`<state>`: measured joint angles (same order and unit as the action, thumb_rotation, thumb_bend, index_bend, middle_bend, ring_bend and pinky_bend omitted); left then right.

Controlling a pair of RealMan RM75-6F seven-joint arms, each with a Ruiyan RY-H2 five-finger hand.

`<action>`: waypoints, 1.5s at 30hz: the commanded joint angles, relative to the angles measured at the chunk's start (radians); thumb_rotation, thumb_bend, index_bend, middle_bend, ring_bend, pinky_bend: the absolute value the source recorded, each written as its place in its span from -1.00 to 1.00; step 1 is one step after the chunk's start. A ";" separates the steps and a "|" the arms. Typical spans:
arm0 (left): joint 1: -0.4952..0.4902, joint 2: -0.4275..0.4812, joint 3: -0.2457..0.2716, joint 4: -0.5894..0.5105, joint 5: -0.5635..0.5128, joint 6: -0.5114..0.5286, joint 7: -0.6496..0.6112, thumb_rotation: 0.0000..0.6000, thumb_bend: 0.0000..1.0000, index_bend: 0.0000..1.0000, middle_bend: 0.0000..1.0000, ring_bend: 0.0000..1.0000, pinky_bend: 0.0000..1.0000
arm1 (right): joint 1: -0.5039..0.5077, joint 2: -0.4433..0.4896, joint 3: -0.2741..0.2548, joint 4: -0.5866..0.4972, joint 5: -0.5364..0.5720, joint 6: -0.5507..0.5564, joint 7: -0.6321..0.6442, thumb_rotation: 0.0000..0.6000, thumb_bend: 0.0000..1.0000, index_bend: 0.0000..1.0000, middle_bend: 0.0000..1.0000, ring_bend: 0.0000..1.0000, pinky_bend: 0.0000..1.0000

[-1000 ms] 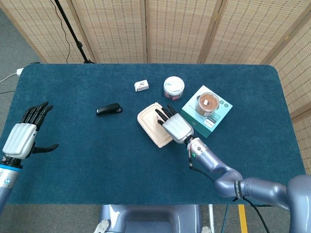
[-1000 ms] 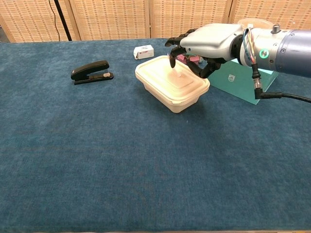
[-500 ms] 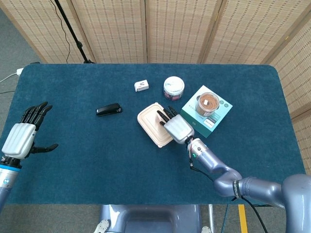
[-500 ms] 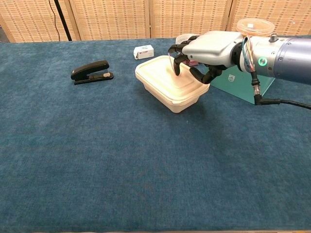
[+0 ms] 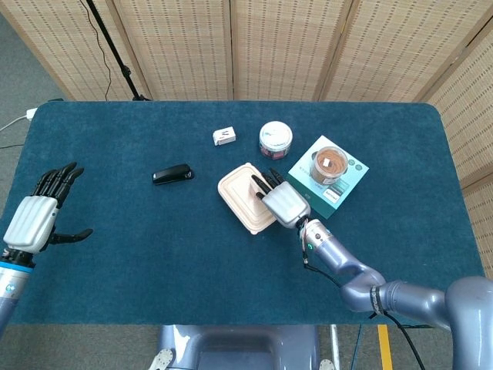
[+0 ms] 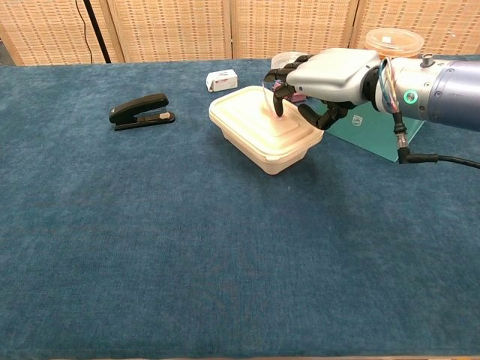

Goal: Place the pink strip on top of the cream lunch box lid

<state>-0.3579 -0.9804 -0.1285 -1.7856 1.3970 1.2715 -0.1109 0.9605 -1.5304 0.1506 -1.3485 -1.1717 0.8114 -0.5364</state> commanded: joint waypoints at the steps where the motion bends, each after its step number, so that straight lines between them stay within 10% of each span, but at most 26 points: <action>1: 0.000 0.000 -0.001 0.000 0.000 -0.001 0.001 1.00 -1.00 -1.00 -1.00 -1.00 -1.00 | -0.002 0.005 -0.003 -0.004 -0.003 0.004 0.001 1.00 0.62 -0.38 -1.00 -1.00 -1.00; 45: 0.003 0.002 -0.002 0.000 0.009 -0.009 -0.004 1.00 -1.00 -1.00 -1.00 -1.00 -1.00 | 0.011 -0.001 -0.012 -0.006 0.011 0.009 -0.012 1.00 0.62 -0.36 -1.00 -1.00 -1.00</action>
<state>-0.3546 -0.9785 -0.1309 -1.7857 1.4063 1.2628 -0.1144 0.9722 -1.5323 0.1390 -1.3536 -1.1600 0.8202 -0.5489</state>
